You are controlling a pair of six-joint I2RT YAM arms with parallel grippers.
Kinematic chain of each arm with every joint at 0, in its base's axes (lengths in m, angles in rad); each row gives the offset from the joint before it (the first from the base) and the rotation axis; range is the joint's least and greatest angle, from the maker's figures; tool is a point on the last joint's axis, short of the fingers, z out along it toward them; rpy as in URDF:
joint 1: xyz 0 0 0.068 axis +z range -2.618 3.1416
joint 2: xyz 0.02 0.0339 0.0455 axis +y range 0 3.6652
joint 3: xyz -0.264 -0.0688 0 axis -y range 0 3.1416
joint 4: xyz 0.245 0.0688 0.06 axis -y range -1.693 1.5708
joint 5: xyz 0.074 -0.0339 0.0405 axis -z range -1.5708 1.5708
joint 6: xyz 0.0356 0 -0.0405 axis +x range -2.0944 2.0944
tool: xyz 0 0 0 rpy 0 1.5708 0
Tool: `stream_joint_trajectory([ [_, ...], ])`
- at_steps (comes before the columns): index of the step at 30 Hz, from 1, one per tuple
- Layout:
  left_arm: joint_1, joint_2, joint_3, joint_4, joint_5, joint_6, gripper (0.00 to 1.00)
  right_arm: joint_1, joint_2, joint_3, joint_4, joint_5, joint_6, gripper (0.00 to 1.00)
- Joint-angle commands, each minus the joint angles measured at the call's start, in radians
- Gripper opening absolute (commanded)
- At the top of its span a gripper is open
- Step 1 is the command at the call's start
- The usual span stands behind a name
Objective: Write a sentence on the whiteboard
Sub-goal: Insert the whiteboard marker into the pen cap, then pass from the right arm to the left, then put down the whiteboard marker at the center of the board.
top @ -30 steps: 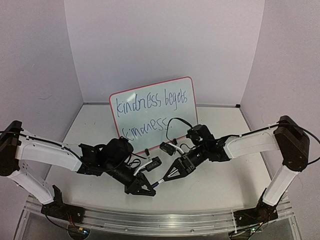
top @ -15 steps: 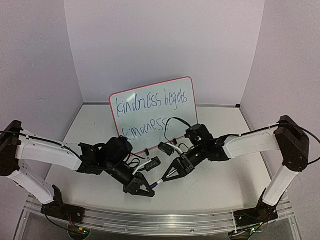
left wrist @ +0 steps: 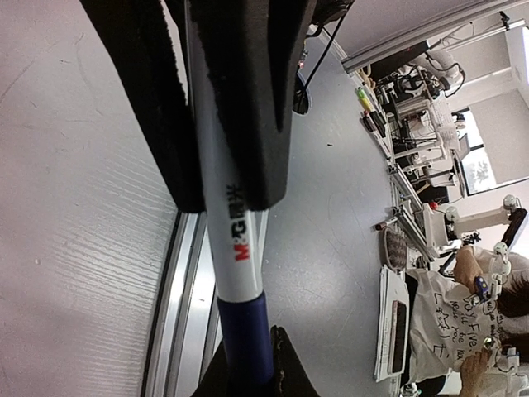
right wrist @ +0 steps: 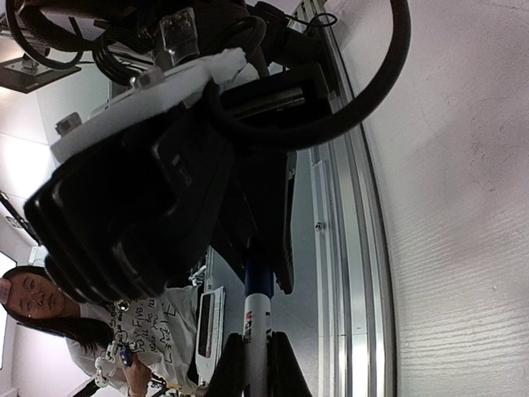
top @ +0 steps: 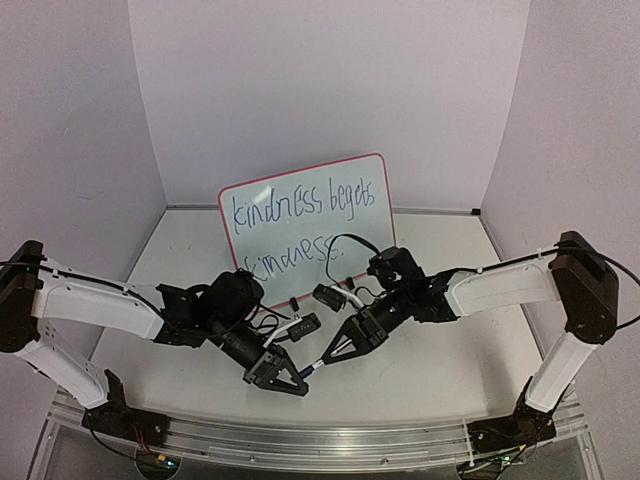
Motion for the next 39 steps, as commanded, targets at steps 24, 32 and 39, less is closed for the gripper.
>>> stream_joint_trajectory([
  [24, 0.091, -0.174, -0.095, -0.148, -0.471, -0.065, 0.0, -0.318, -0.307, -0.02, -0.257, 0.621, -0.164, 0.78],
  [32, 0.197, -0.284, -0.212, -0.199, -0.619, -0.274, 0.0, -0.472, -0.391, -0.064, -0.314, 0.865, -0.167, 0.98],
  [39, 0.277, -0.379, -0.268, -0.311, -0.692, -0.389, 0.0, -0.602, -0.447, -0.103, -0.327, 1.012, -0.161, 0.98],
])
